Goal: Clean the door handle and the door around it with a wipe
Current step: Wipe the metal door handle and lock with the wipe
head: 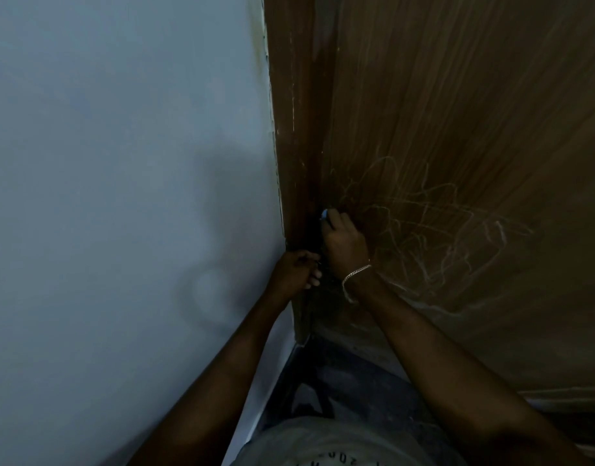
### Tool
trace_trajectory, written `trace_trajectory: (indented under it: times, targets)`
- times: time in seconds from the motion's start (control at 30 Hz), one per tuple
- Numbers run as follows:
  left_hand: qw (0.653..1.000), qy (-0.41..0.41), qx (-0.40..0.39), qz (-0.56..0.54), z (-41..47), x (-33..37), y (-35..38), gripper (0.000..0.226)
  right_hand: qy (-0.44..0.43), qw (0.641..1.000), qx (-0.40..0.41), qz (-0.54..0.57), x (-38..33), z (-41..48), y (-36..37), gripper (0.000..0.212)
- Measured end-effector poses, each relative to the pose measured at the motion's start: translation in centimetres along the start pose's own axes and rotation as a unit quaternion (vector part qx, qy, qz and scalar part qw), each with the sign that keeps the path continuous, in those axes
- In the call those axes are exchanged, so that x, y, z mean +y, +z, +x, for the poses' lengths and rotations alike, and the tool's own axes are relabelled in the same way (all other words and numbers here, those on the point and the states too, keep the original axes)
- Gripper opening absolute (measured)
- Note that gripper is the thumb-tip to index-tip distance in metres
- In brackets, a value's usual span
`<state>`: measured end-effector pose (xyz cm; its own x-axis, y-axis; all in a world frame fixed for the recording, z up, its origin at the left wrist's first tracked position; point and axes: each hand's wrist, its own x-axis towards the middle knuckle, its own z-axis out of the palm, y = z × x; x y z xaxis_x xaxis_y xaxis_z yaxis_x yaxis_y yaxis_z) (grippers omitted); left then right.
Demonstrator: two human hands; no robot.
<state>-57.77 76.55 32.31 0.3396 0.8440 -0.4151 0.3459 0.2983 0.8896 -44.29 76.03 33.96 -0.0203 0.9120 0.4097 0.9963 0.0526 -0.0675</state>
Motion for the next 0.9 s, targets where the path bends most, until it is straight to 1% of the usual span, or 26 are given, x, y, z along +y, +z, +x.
trace_trajectory:
  times: [0.07, 0.23, 0.37, 0.5, 0.6, 0.7, 0.8, 0.9]
  targets:
    - [1.0, 0.001, 0.0, -0.003, -0.1, -0.1, -0.1, 0.024, -0.006, 1.0, -0.007, -0.025, 0.1, -0.7, 0.0, 0.023]
    - [1.0, -0.013, 0.013, -0.014, -0.4, -0.3, -0.4, 0.025, 0.009, 0.997, 0.064, -0.041, 1.1, -0.2, -0.6, 0.021]
    - [1.0, -0.02, 0.004, -0.001, -0.4, -0.2, -0.2, 0.024, -0.001, 0.998, 0.045, -0.048, -0.4, 0.9, -0.1, 0.017]
    - [1.0, -0.007, 0.007, 0.003, -0.4, 0.2, -0.2, 0.025, 0.003, 0.999, 0.026, -0.039, 1.1, -1.1, -0.1, 0.028]
    - [1.0, -0.004, 0.006, 0.003, -0.3, 0.1, -0.2, 0.025, 0.012, 0.998, 0.066, -0.016, 1.6, -0.7, -0.3, 0.035]
    - [1.0, -0.004, 0.001, 0.011, -0.3, -0.1, -0.2, 0.025, 0.02, 0.996, 0.089, 0.009, 1.2, 0.0, -0.2, 0.032]
    - [1.0, -0.006, -0.001, 0.009, -0.4, -0.3, -0.4, 0.025, 0.046, 0.995, 0.077, 0.049, 1.7, -1.6, 0.6, 0.028]
    - [1.0, -0.008, 0.001, -0.002, -0.5, -0.6, -0.7, 0.025, 0.107, 0.988, 0.045, 0.106, 2.1, -3.3, 1.6, 0.026]
